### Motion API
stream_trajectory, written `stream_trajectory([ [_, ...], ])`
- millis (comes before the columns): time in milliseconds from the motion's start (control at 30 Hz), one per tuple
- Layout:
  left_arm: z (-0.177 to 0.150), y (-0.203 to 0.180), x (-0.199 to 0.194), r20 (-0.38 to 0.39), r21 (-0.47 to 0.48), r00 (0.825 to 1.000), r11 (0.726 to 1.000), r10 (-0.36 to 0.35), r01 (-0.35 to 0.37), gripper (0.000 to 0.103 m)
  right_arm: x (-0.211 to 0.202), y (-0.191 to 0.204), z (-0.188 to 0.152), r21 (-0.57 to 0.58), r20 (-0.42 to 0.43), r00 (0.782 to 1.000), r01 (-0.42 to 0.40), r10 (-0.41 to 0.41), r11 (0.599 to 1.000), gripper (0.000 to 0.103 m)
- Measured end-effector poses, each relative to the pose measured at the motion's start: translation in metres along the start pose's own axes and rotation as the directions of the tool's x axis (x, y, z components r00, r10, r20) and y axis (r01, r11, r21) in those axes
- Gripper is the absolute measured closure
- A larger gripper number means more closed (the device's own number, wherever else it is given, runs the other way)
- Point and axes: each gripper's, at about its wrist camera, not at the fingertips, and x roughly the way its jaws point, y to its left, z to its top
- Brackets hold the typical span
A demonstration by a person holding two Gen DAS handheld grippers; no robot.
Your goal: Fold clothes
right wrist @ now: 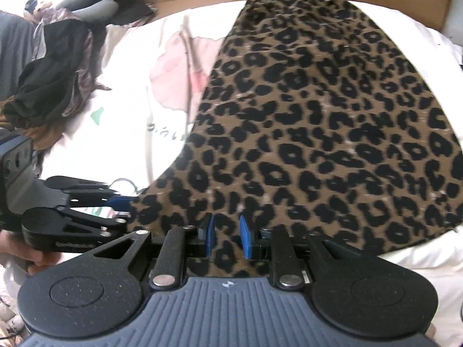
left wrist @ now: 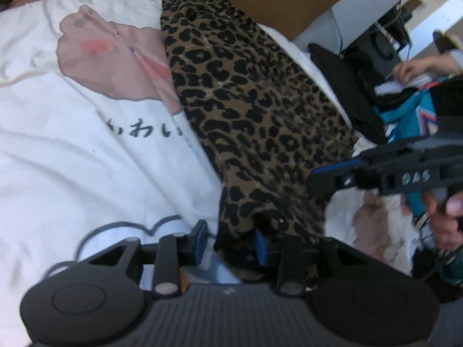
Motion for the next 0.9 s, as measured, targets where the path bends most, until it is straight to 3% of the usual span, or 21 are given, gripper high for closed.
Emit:
stream_trajectory([
  [133,-0.004,0.001,0.004,-0.001,-0.015,1.0,1.0,-0.009,0.009,0.073,0.005,0.007,-0.001,-0.003,-0.013,1.0,-0.016,0.016,1.0,0.082],
  [200,-0.005,0.003,0.004,-0.005,-0.024,1.0,1.0,0.001,-0.001,0.093,0.007,0.01,-0.002,-0.008,-0.021,0.999,-0.025,0.025,1.0,0.082],
  [233,-0.006,0.006,0.003,-0.004,-0.045,1.0,0.999,-0.009,0.009,0.096,0.009,0.012,-0.003,-0.011,-0.025,0.999,-0.029,0.029,1.0,0.082],
  [467,-0.015,0.021,-0.014,0.016,-0.144,1.0,0.99,-0.006,0.008,0.096,0.02,0.038,-0.005,-0.088,-0.068,0.996,-0.068,0.062,0.994,0.082],
  [633,-0.02,0.033,-0.036,0.028,-0.172,0.999,0.984,0.043,-0.038,0.097,0.031,0.052,-0.006,-0.124,-0.09,0.993,-0.086,0.075,0.989,0.082],
  [767,-0.016,0.036,-0.054,0.055,-0.176,0.996,0.983,0.07,-0.059,0.091,0.04,0.06,-0.009,-0.141,-0.115,0.99,-0.096,0.08,0.985,0.082],
  [900,-0.005,0.029,-0.055,0.082,-0.165,0.996,0.986,0.029,-0.015,0.057,0.048,0.064,-0.012,-0.157,-0.133,0.988,-0.096,0.075,0.983,0.082],
])
